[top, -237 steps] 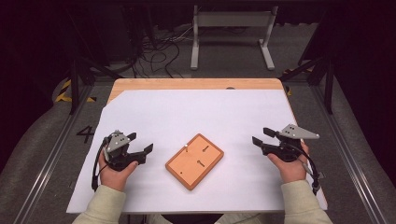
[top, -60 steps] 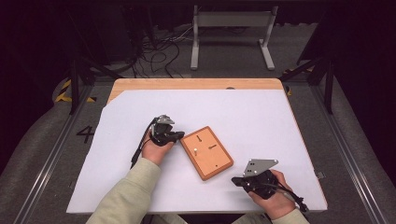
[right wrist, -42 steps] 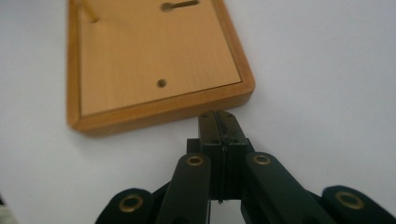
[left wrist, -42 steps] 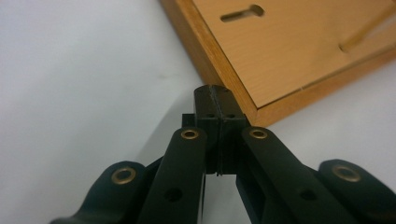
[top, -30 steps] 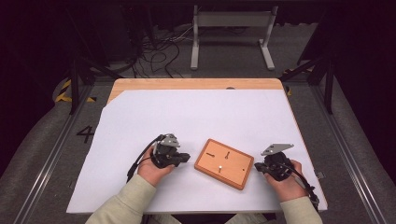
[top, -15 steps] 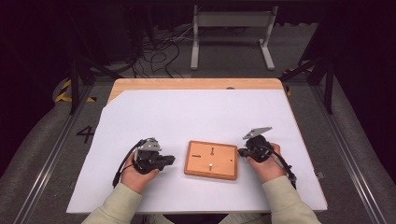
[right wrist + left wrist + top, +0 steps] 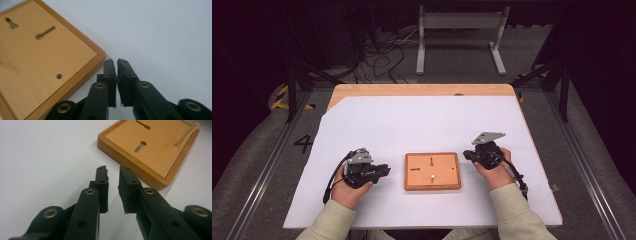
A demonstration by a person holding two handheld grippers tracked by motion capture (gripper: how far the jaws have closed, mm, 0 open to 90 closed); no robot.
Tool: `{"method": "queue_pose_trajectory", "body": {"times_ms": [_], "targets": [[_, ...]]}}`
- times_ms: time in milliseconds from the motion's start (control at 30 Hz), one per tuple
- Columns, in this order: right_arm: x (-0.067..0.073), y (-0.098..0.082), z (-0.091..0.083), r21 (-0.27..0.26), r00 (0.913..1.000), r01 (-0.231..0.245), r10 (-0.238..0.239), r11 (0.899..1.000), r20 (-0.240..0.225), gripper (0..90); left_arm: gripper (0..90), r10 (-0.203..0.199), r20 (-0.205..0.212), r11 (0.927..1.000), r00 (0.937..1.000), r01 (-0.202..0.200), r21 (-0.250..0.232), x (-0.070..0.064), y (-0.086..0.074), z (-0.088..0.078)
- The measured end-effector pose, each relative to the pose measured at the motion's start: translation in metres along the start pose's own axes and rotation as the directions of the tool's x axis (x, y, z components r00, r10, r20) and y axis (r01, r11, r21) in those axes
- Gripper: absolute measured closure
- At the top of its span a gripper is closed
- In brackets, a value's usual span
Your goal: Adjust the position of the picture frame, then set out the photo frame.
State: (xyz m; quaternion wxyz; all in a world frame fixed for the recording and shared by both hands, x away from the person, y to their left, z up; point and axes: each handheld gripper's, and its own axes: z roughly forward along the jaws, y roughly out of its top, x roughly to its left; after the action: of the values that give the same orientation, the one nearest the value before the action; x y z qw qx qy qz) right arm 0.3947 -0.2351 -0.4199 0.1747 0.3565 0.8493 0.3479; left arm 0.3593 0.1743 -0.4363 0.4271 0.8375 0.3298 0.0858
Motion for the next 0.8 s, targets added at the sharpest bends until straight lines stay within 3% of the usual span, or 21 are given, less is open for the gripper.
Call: {"method": "queue_pose_trajectory", "body": {"times_ms": [100,200,267,433,467,533,633,800], "targets": [[-0.003,-0.001,-0.023,-0.086,0.9996,0.028,-0.027,0.996,0.005,77.8,69.4,0.005,-0.042,0.9991,0.9991,-0.007,-0.041,0.001,0.003,-0.011],[-0.007,-0.006,-0.043,-0.182,0.9996,0.017,-0.02,0.983,-0.018,70.8,59.6,-0.003,-0.077,0.9955,0.997,-0.005,-0.094,0.004,0.005,-0.019],[-0.01,-0.009,-0.052,-0.228,0.9995,0.003,-0.01,0.974,-0.03,66.4,57.5,-0.017,-0.077,0.9919,0.9969,0.007,-0.127,0.006,0.006,-0.021],[-0.015,-0.014,-0.062,-0.274,0.9992,0.009,-0.019,0.962,-0.035,61.4,52.0,-0.021,-0.073,0.9877,0.9971,0.009,-0.156,0.006,0.007,-0.022],[-0.017,-0.016,-0.064,-0.295,0.9993,0.007,-0.018,0.955,-0.033,58.2,51.0,-0.026,-0.074,0.9845,0.9969,0.012,-0.175,0.007,0.008,-0.023],[-0.017,-0.016,-0.065,-0.3,0.9994,0.007,-0.017,0.954,-0.03,56.5,50.3,-0.028,-0.072,0.9818,0.997,0.014,-0.189,0.007,0.008,-0.024],[-0.018,-0.018,-0.067,-0.342,0.9993,0.005,-0.017,0.94,-0.032,47.3,48.6,-0.011,-0.074,0.9733,0.9972,-0.006,-0.23,0.007,0.008,-0.026],[-0.016,-0.018,-0.064,-0.378,0.9988,-0.004,-0.015,0.926,-0.047,44.9,47.4,0.011,-0.062,0.9652,0.998,-0.027,-0.26,0.005,0.008,-0.022]]}}
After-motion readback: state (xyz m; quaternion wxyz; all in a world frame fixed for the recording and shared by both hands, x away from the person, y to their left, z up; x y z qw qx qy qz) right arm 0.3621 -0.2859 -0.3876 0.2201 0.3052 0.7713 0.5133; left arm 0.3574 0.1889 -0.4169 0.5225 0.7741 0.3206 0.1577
